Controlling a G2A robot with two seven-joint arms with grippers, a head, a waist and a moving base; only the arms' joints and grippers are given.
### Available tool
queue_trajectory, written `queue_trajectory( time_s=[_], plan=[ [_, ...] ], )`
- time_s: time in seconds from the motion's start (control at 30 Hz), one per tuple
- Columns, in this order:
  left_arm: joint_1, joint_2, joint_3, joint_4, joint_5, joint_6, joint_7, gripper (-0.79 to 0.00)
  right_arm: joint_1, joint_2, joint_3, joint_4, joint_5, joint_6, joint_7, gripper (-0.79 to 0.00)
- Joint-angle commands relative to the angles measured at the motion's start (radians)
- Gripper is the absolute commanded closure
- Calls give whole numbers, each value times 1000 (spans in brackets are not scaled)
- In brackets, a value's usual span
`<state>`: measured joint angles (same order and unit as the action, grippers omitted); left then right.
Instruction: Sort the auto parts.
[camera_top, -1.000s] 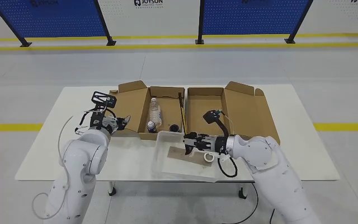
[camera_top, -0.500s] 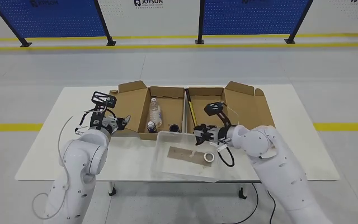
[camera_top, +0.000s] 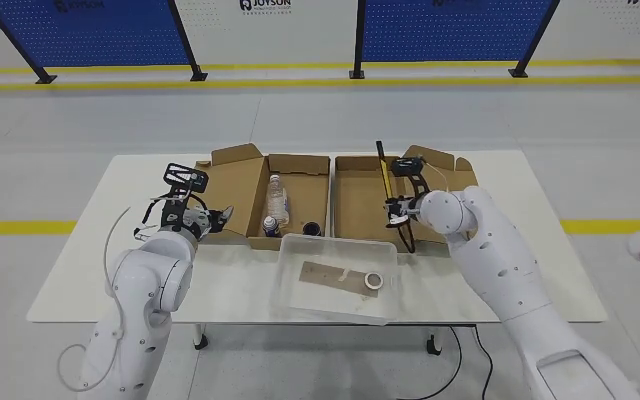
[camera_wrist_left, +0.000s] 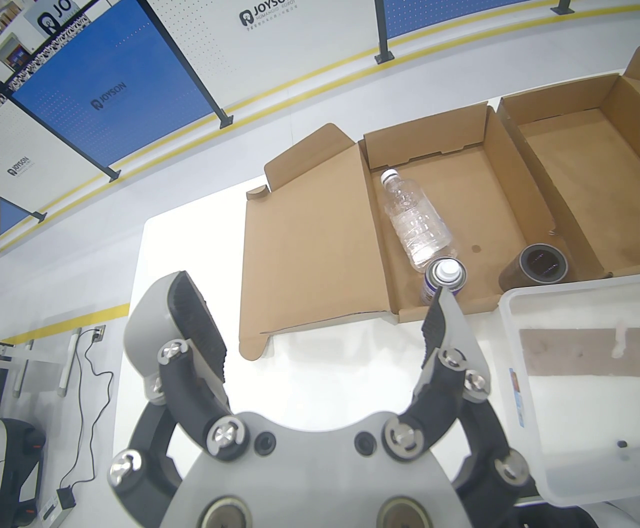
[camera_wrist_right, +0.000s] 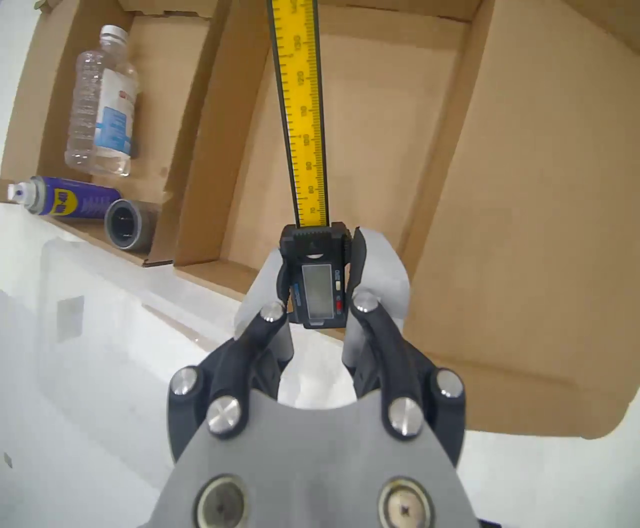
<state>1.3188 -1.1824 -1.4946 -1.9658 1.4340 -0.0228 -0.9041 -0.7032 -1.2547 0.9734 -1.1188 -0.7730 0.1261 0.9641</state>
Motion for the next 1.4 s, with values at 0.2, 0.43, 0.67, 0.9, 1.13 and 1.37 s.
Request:
queue_trajectory(
  time_s=[0.2,0.43,0.67,0.9,1.13,1.37],
  plan=[
    [0,0,0,0,0,0,0,-785,75,-44,-81,167,29,5,-28,0],
    [0,0,0,0,0,0,0,-785,118,-76,-119,252,63,0,-26,-785],
    [0,0,0,0,0,0,0,-785,141,-92,-135,287,68,-21,-26,-785],
    [0,0,0,0,0,0,0,-785,146,-87,-127,221,26,-61,-31,-785],
    [0,0,0,0,0,0,0,-785,94,-55,-110,-58,-96,-115,53,-785],
    [0,0,0,0,0,0,0,-785,-43,-24,-75,-392,-145,-110,187,-785]
  ],
)
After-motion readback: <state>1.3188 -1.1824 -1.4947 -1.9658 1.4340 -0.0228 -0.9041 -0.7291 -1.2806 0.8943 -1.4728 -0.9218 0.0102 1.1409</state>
